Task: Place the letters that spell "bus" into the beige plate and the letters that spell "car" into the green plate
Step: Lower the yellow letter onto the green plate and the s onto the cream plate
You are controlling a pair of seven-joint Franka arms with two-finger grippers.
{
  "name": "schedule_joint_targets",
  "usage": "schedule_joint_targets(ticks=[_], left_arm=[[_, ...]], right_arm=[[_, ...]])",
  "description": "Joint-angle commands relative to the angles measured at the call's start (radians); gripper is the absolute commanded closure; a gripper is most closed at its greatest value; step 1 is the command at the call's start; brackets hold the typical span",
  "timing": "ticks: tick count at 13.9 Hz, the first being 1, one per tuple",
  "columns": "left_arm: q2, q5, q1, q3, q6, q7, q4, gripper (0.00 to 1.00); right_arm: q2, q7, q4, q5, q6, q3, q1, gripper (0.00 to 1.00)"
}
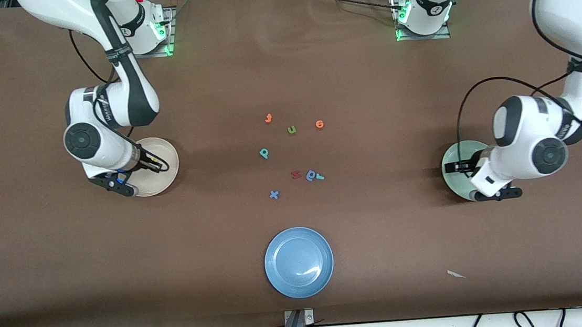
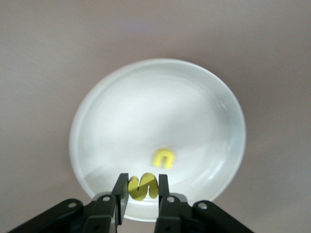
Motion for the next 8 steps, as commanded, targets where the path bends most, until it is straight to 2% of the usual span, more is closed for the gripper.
schedule_joint_targets(ticks=[1, 2, 6, 8], left_arm=[[0.012, -0.089, -0.099, 0.008, 0.07, -0.284, 0.029, 0.0], [0.012, -0.118, -0.132, 0.008, 0.105, -0.381, 0.029, 0.0], [0.029, -0.116, -0.247, 0.008, 0.217, -0.834, 0.031, 0.0], [0.056, -0.111, -0.302, 0.011, 0.263, -1.039, 0.037, 0.0]], right_arm=[[-0.066, -0.055, -0.156, 0.004, 0.108, -0.007, 0.013, 0.52], [-0.066, -0.059, -0.169, 0.004, 0.109, -0.017, 0.013, 0.01], [-0.069, -0.041, -0.137, 0.004, 0.095, -0.011, 0.016, 0.0], [-0.066, 0.005, -0.085, 0.007, 0.093, 0.048, 0.022, 0.0]])
